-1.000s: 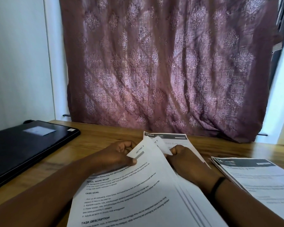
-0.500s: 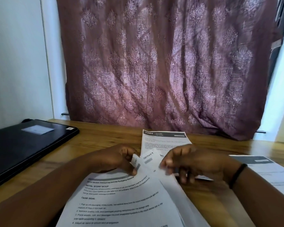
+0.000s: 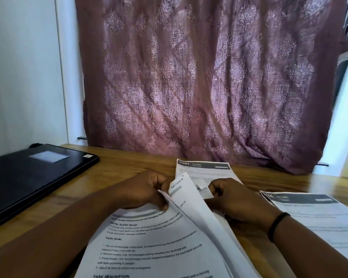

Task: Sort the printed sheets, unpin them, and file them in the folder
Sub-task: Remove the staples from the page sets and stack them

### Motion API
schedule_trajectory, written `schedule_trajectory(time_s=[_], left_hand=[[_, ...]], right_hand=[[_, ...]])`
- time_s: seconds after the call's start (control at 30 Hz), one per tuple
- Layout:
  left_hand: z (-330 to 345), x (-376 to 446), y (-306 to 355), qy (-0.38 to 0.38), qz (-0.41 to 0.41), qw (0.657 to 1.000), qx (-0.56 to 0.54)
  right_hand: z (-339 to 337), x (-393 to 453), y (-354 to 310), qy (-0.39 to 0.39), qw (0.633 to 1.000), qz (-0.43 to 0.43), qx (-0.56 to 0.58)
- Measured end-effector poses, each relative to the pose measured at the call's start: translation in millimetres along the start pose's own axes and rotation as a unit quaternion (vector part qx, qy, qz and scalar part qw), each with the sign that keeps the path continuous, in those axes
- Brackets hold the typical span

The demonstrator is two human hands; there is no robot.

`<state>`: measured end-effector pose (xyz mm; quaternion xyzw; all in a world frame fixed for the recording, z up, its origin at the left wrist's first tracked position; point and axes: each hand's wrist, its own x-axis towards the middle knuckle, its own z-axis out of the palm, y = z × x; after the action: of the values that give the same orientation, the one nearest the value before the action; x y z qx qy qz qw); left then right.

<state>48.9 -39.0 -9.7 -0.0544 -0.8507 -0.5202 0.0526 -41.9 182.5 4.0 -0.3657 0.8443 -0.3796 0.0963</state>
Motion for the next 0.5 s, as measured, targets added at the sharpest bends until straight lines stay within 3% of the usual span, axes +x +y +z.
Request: schedule_trajectory(time_s=[0.2, 0.5], left_hand=[[-4, 2, -2, 0.016, -0.017, 1.0, 0.007], [-8, 1, -6, 0.025, -0.025, 0.999, -0.01]], right_hand=[[-9, 7, 13, 0.031, 0.994, 0.021, 0.102], [-29, 15, 36, 0.03, 0.999, 0.021, 0.034]])
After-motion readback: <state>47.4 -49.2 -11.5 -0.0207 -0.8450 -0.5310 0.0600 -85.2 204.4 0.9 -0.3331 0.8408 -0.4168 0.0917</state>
